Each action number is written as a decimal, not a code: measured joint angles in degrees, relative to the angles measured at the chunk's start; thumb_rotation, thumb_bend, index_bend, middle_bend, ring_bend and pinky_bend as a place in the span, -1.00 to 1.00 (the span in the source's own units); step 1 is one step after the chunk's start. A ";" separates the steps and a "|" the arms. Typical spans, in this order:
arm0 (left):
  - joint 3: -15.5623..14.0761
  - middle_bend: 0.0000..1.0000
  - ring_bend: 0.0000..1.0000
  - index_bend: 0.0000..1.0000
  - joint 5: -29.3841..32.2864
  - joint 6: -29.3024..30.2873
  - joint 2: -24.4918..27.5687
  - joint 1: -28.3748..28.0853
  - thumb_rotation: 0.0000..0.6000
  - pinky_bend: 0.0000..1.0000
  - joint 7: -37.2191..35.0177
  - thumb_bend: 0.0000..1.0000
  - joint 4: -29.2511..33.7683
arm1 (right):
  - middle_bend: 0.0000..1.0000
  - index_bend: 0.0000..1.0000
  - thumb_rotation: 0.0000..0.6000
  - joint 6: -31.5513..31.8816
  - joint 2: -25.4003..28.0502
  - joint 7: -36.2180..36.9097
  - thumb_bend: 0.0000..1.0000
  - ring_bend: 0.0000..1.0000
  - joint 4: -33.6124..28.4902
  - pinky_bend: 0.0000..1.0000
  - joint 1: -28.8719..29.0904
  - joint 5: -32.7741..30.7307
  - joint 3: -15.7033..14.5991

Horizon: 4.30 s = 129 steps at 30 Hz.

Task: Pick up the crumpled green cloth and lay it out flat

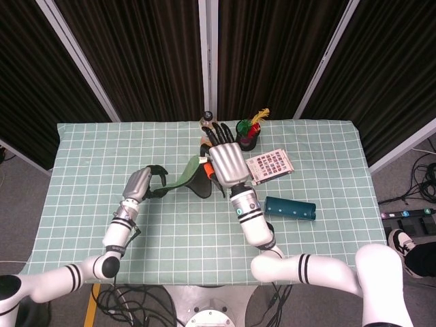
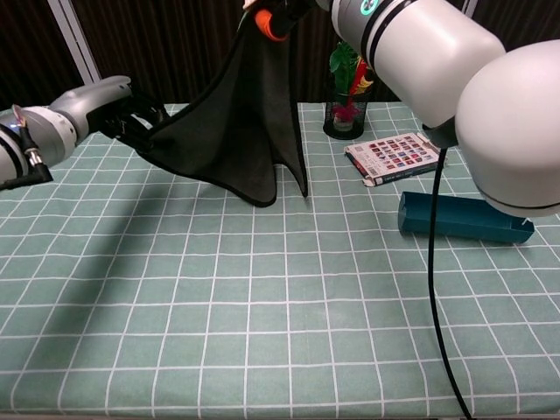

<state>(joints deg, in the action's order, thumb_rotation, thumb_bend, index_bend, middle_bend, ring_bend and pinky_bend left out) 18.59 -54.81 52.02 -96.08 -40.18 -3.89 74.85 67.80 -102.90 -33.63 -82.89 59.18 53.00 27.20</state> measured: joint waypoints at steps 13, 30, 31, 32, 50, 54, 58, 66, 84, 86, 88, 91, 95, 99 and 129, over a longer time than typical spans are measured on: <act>3.69 -0.08 -0.44 0.60 -0.85 0.47 4.49 -2.47 1.00 -0.45 1.36 0.14 -0.98 | -0.77 0.18 1.00 -5.45 4.11 7.67 -0.17 -1.00 0.98 -1.00 -0.25 -1.75 2.47; 6.28 -0.08 -0.44 0.58 -1.41 7.32 0.74 -5.09 1.00 -0.45 1.21 0.12 -9.61 | -0.74 0.18 1.00 -14.52 7.15 33.28 -0.17 -1.00 10.37 -1.00 -0.30 9.45 0.71; 5.36 -0.08 -0.44 0.58 -1.86 7.38 0.87 -4.58 1.00 -0.45 1.31 0.11 -8.91 | -0.74 0.18 1.00 -15.29 7.50 34.38 -0.18 -1.00 10.48 -1.00 -0.51 10.45 -0.24; 4.37 -0.08 -0.44 0.58 -2.36 7.42 1.01 -4.08 1.00 -0.45 1.48 0.11 -8.20 | -0.74 0.18 1.00 -16.47 8.01 35.79 -0.18 -1.00 10.55 -1.00 -0.81 11.73 -1.62; -11.74 -0.08 -0.44 0.57 -15.42 10.31 5.83 4.56 1.00 -0.45 7.23 0.04 5.33 | -0.73 0.18 1.00 -22.48 14.47 49.63 -0.18 -1.00 6.41 -1.00 -6.22 26.52 -16.59; -13.62 -0.09 -0.44 0.57 -16.71 10.30 6.17 5.80 1.00 -0.45 8.32 0.04 6.75 | -0.73 0.18 1.00 -21.93 15.00 49.93 -0.18 -1.00 5.15 -1.00 -7.39 27.77 -18.53; -15.29 -0.09 -0.44 0.57 -18.15 10.83 6.85 7.02 1.00 -0.45 8.89 0.03 8.42 | -0.73 0.18 1.00 -21.18 15.63 50.55 -0.18 -1.00 3.98 -1.00 -8.49 29.21 -20.19; -18.36 -0.10 -0.44 0.56 -19.99 10.32 8.28 9.00 1.00 -0.45 10.92 -0.01 11.27 | -0.73 0.18 1.00 -20.53 16.35 51.46 -0.18 -1.00 2.89 -1.00 -10.12 31.56 -23.26; -19.90 -0.30 -0.45 -0.26 -18.81 5.69 8.94 9.21 1.00 -0.45 17.44 -0.76 13.15 | -0.87 -0.32 0.39 -20.63 12.56 46.92 -1.00 -1.00 4.35 -1.00 -12.07 33.79 -27.48; -20.02 -0.36 -0.45 -0.40 -18.04 4.85 9.34 9.01 1.00 -0.46 18.69 -0.86 14.08 | -0.90 -0.42 0.25 -20.83 12.01 45.65 -1.00 -1.00 4.38 -1.00 -12.37 33.88 -28.11; -20.15 -0.43 -0.49 -0.49 -17.20 4.14 9.90 8.84 1.00 -0.46 20.00 -0.95 15.19 | -0.93 -0.49 0.13 -20.98 11.76 44.78 -1.00 -1.00 4.26 -1.00 -12.61 33.94 -28.50; -20.21 -0.55 -0.54 -0.58 -16.51 3.84 10.59 8.82 0.98 -0.47 20.86 -1.00 16.67 | -0.96 -0.55 0.04 -20.50 11.76 43.88 -1.00 -1.00 3.93 -1.00 -13.03 33.93 -28.49; -19.90 -0.62 -0.58 -0.62 -16.83 4.87 11.19 9.23 0.93 -0.47 20.33 -1.00 17.69 | -0.97 -0.60 -0.01 -18.71 12.78 42.99 -1.00 -1.00 2.87 -1.00 -13.60 33.99 -27.85; -18.69 -0.62 -0.58 -0.62 -17.14 6.50 12.45 9.85 0.99 -0.47 17.80 -1.00 18.70 | -0.97 -0.60 0.11 -16.19 15.10 41.97 -1.00 -1.00 1.14 -1.00 -14.43 34.05 -26.96; -13.95 -0.62 -0.58 -0.59 -12.59 31.83 21.79 26.18 1.00 -0.51 15.02 -1.00 14.45 | -0.88 -0.53 1.00 14.52 37.48 36.38 -0.70 -1.00 -5.47 -1.00 -41.09 27.53 -26.00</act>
<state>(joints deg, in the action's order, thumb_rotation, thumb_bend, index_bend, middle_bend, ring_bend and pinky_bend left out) 4.63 -67.40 83.84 -74.30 -14.00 11.13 89.29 82.32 -65.42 2.75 -88.36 18.10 80.53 1.20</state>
